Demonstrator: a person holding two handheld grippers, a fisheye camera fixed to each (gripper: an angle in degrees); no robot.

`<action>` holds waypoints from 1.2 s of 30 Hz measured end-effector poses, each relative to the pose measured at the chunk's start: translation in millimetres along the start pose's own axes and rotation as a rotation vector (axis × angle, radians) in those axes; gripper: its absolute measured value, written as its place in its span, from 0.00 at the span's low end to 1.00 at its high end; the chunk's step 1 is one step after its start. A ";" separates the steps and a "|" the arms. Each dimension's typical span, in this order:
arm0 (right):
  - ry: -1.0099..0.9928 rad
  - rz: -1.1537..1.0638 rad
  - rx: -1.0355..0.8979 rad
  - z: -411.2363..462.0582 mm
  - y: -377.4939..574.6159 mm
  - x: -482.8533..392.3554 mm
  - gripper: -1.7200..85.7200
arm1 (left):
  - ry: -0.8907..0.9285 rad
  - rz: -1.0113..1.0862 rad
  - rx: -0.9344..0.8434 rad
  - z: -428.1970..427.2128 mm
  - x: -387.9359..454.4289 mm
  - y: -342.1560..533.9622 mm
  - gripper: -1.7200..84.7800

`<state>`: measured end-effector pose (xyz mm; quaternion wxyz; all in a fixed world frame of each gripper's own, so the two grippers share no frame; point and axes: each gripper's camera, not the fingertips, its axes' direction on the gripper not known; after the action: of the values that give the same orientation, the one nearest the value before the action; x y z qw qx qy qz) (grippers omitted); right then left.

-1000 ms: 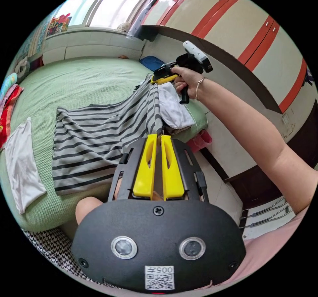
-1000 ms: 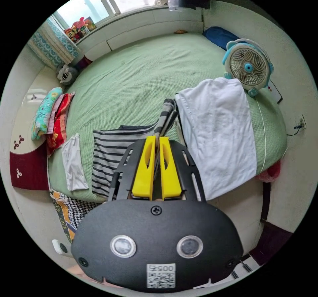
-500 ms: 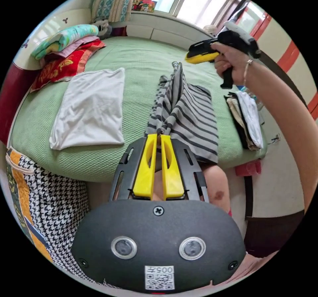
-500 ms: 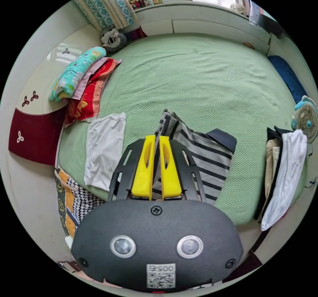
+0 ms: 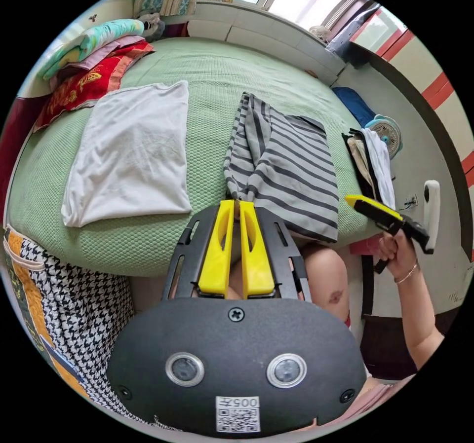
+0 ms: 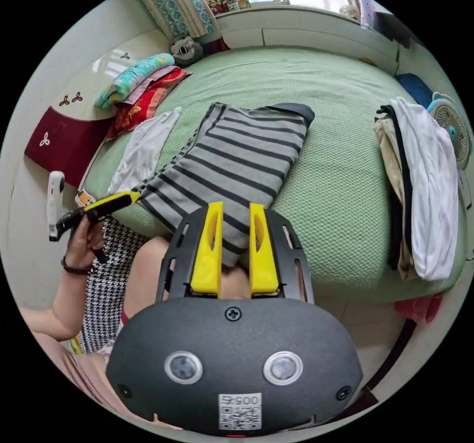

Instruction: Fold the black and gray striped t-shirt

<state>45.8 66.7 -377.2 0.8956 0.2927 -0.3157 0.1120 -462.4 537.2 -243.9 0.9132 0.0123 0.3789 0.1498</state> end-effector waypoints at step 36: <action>0.383 0.070 -0.139 69.2 113.5 -80.9 0.14 | -0.021 0.024 -0.051 52.9 42.1 27.6 0.04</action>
<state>-95.3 115.4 -333.3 0.9529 0.1923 -0.1567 0.1747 -404.8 580.2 -231.4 0.9153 -0.0047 0.3651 0.1703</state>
